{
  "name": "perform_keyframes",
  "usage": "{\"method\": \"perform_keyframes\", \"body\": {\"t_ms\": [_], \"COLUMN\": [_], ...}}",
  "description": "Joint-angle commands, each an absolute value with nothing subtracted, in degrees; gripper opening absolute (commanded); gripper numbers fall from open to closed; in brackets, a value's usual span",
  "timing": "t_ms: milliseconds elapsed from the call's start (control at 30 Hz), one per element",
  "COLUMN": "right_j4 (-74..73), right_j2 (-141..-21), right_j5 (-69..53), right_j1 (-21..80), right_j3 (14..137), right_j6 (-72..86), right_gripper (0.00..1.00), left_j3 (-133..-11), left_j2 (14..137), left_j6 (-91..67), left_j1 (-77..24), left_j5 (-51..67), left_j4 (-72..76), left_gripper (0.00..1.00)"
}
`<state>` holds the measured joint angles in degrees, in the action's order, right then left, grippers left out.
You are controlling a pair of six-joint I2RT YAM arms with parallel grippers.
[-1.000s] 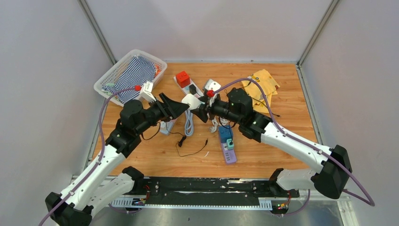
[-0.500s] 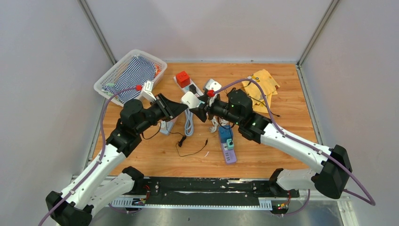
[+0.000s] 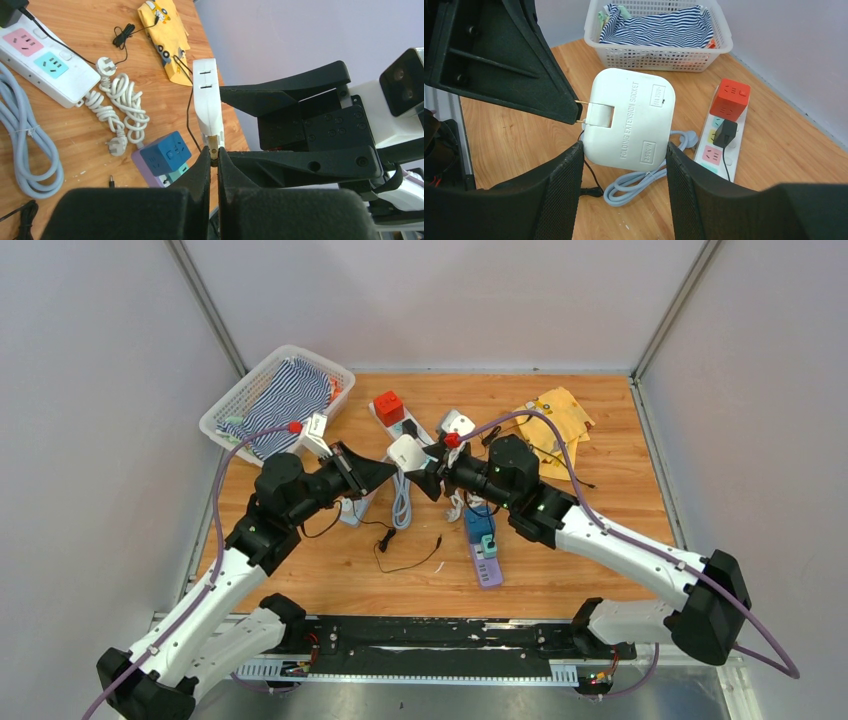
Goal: Insert the plug
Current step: Pick up the plug from the center of the board.
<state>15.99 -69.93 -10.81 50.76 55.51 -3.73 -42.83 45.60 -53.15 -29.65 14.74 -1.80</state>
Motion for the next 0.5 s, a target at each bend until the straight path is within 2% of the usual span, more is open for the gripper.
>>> {"method": "perform_keyframes", "body": {"t_ms": [0,67,133,367,400,467], "right_j4": [18.5,18.2,17.3,8.1,7.5,7.1], "right_j2": [-68.0,-67.7,-67.5,-64.7,-63.8,-61.4], "right_j5": [-10.6,-10.7,-10.9,-14.7,-15.3,-17.9], "right_j1": [51.5,51.5,51.5,50.9,50.7,49.6], "right_j3": [53.9,53.9,54.3,56.3,56.1,55.6], "right_j6": [-2.1,-2.0,-1.6,-1.7,-1.4,-0.6], "right_gripper": [0.36,0.38,0.44,0.96,0.99,1.00], "left_j3": [-41.9,-42.0,-42.3,-42.9,-43.3,-43.9], "left_j2": [44.3,44.2,44.3,44.0,44.1,44.3], "left_j6": [-49.6,-48.6,-47.0,-38.5,-37.4,-35.5], "left_j1": [-29.4,-29.4,-29.4,-29.2,-29.2,-29.2], "left_j5": [13.7,14.3,15.1,19.7,20.8,22.8], "left_j4": [-0.4,-0.4,-0.4,-0.9,-1.4,-2.1], "left_gripper": [0.00,0.00,0.00,0.00,0.00,0.00]}}
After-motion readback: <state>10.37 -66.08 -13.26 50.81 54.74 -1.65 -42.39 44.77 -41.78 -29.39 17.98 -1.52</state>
